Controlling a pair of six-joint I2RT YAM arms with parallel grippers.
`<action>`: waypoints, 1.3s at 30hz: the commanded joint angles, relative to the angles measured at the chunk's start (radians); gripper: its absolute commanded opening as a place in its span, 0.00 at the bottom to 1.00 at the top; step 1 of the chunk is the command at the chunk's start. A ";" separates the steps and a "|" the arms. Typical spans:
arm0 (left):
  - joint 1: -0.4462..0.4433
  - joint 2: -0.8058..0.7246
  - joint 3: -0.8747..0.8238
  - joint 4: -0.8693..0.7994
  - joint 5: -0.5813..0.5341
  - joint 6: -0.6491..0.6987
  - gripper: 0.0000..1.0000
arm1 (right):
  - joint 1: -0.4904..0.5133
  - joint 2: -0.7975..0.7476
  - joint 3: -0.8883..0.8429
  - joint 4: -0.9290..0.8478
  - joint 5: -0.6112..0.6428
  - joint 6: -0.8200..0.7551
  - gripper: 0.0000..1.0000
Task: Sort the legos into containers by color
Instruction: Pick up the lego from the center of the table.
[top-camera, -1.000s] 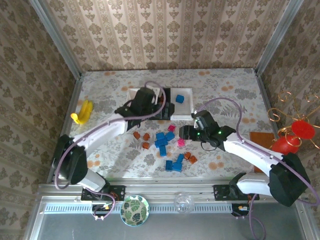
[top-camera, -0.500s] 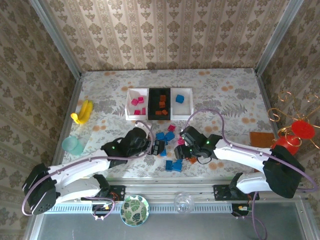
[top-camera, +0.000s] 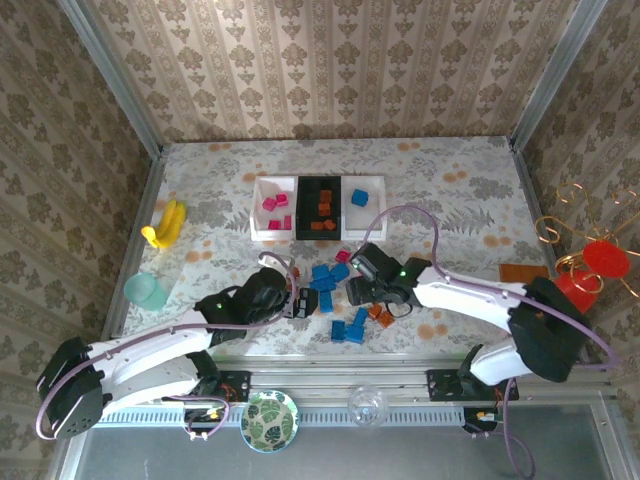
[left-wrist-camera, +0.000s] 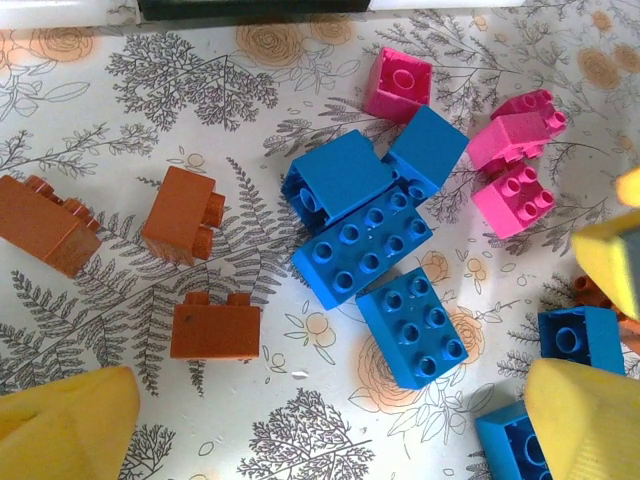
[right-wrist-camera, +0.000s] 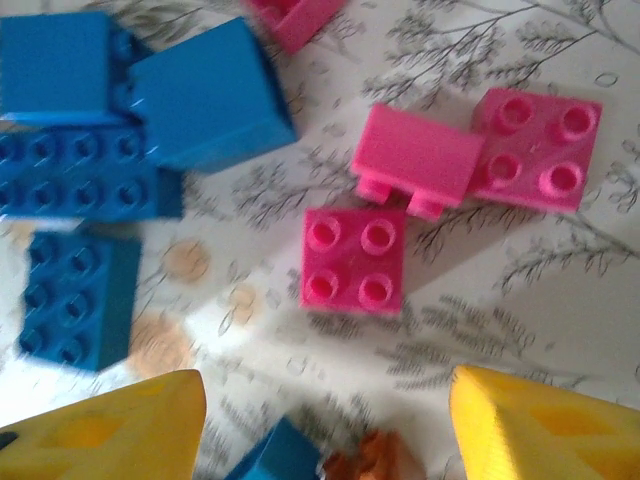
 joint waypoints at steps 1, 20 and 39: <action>-0.006 -0.022 -0.019 -0.023 -0.025 -0.033 1.00 | -0.006 0.077 0.058 -0.003 0.038 -0.008 0.68; -0.006 -0.183 -0.072 -0.128 -0.083 -0.054 1.00 | -0.006 0.195 0.095 0.017 0.044 -0.025 0.37; -0.005 -0.426 0.013 -0.511 -0.385 -0.153 1.00 | -0.040 0.316 0.585 0.107 -0.315 -0.154 0.28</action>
